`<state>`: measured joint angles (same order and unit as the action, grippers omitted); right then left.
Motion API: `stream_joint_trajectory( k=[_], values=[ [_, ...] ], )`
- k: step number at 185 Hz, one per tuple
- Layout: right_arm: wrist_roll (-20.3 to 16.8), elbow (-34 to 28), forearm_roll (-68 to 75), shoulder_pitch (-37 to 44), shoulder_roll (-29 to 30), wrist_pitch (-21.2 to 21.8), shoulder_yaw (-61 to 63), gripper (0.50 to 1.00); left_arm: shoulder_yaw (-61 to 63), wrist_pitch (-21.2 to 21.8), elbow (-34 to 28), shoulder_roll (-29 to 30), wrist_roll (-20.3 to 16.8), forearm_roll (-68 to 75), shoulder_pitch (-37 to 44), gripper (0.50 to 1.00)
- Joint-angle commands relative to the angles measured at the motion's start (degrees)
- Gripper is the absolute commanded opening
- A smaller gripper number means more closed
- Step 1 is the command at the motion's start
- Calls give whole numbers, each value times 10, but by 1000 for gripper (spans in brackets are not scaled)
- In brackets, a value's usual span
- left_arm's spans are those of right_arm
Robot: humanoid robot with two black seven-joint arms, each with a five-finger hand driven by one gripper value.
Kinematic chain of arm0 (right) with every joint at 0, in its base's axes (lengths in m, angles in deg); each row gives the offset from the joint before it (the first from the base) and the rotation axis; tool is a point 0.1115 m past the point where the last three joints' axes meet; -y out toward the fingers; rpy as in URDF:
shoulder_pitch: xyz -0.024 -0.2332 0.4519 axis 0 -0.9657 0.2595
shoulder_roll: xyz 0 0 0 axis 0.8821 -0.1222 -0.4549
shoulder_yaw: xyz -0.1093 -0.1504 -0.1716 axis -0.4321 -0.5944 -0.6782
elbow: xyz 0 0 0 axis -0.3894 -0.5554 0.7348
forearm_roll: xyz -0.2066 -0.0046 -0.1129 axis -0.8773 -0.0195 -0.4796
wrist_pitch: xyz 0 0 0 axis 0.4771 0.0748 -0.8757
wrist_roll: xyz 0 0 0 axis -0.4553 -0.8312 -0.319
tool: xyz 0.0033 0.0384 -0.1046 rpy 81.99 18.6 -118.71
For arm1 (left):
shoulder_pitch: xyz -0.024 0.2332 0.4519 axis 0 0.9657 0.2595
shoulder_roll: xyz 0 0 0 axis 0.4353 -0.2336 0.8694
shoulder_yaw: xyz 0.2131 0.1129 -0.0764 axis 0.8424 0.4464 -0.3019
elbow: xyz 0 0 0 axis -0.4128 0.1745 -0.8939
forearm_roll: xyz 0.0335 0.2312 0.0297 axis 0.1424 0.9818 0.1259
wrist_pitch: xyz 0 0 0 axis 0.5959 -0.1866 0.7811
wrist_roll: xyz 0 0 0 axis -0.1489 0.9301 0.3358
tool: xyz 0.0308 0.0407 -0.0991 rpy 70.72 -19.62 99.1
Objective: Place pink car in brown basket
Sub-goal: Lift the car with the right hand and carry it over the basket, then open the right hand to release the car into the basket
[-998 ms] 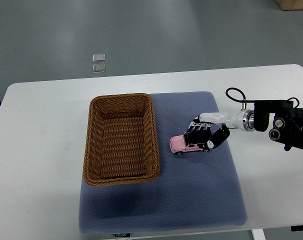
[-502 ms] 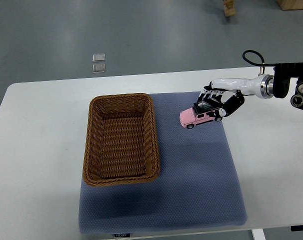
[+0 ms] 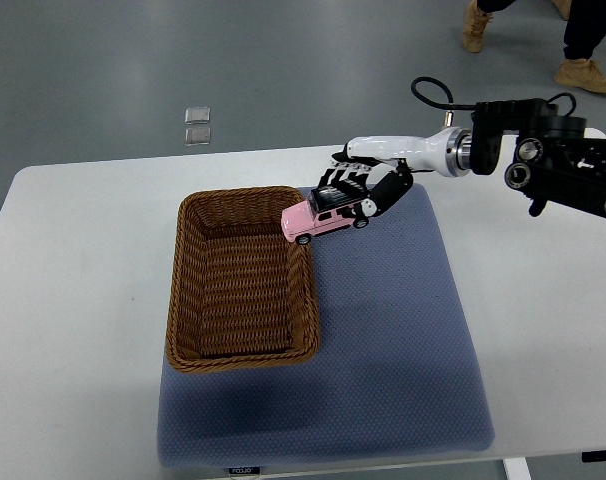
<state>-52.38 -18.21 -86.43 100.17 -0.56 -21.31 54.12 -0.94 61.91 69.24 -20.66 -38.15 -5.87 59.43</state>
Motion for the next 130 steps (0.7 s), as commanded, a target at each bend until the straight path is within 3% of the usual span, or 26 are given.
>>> stream_joint_trajectory(
  k=[1,34,104,118,130],
  values=[
    [0,44,-1,1,61,-1,-2,500,0,0,1,0,0,0,0,1000],
    [0,92,-2,-2,130,-4,-3,500,0,0,2,0,0,0,0,1000],
    [0,154,-2,-45,216,-30,-10,500,-1,0,-1,0,0,0,0,1000],
    [0,162,-2,-58,225,-33,-9,621,-1,0,-1,0,0,0,0,1000],
    [0,164,-2,-68,230,-35,-6,760,-1,0,-1,0,0,-1,0,1000]
  ],
)
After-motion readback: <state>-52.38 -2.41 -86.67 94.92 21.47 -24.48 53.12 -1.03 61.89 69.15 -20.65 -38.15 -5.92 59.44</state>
